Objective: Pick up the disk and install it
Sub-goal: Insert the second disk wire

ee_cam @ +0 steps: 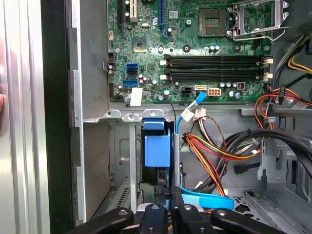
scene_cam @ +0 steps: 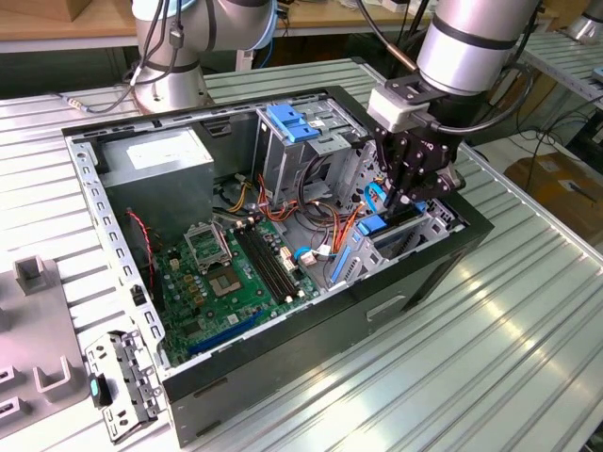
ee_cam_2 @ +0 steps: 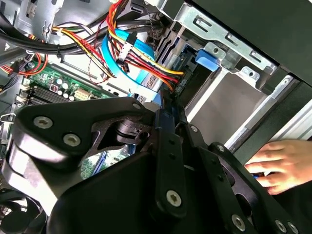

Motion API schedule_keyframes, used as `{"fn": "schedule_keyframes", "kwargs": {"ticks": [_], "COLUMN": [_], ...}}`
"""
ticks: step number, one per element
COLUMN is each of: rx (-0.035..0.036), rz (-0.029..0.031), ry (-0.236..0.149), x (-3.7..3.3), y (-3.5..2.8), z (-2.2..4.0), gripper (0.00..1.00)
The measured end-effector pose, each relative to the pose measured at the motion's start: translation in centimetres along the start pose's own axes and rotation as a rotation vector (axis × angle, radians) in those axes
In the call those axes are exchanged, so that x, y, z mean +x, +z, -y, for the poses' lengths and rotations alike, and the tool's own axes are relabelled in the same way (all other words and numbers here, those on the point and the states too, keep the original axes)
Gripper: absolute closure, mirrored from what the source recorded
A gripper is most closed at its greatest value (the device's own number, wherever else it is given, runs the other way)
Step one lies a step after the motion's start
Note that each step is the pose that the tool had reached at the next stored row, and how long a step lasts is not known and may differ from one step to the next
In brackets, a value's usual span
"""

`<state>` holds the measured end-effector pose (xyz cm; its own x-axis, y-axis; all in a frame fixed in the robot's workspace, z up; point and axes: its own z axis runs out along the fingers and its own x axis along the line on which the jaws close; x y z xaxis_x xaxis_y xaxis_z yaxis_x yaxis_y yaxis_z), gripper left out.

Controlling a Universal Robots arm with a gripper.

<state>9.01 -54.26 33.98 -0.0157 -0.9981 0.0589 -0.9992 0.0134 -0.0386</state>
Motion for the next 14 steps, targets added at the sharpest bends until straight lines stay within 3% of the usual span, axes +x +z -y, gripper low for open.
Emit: {"fn": "schedule_keyframes", "kwargs": {"ticks": [5,6,11,14], "rx": [0.0001,0.0001,0.0,0.0], "rz": [0.0013,0.0015,0.0005,0.001], "ry": [0.0,0.0,0.0,0.0], "x": [0.01,0.02,0.08,0.09], "y": [-0.09,-0.3,-1.27,-1.44], "z": [0.01,0.02,0.07,0.09], "gripper": [0.83,0.76,0.76,0.76]}}
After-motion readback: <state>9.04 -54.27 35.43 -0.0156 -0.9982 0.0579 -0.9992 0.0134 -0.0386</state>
